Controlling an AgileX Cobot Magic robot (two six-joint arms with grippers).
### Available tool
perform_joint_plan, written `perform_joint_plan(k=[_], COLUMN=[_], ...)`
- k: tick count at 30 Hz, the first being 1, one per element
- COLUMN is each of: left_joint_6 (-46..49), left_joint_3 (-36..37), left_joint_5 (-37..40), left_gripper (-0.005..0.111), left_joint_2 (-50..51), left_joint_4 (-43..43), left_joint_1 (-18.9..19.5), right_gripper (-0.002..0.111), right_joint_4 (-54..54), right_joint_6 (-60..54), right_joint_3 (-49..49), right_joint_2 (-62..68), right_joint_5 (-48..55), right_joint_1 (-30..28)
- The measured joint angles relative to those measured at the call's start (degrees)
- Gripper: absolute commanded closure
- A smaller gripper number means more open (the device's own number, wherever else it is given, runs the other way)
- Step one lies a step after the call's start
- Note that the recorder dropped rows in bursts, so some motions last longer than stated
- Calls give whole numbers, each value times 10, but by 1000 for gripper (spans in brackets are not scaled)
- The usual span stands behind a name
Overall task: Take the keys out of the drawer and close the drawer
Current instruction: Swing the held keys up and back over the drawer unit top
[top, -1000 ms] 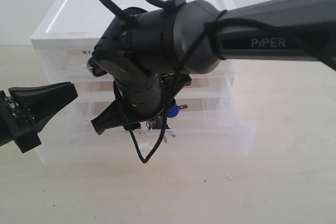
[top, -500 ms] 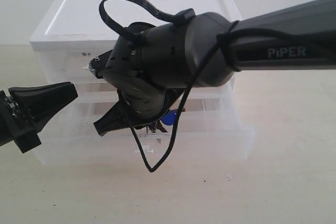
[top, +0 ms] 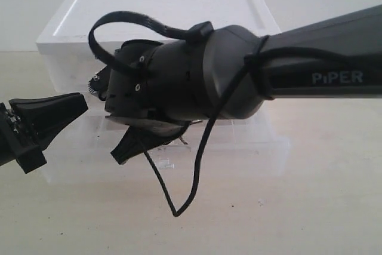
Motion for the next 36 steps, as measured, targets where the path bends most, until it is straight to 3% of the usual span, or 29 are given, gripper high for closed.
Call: perform_joint_plan(k=[21,36], left_joint_6=[0,40], left_joint_3=[0,9], left_joint_5=[0,0], left_gripper=[102,102], left_joint_2=[0,-14], left_joint_4=[-1,11], left_joint_1=[0,0], right_gripper=[109,109], right_joint_4=[-94,-114], right_joint_6=[29,29], right_joint_3=[6,6], right_joint_2=[-86,-235], right_joint_5=[53,78], right_joint_1=[45,45])
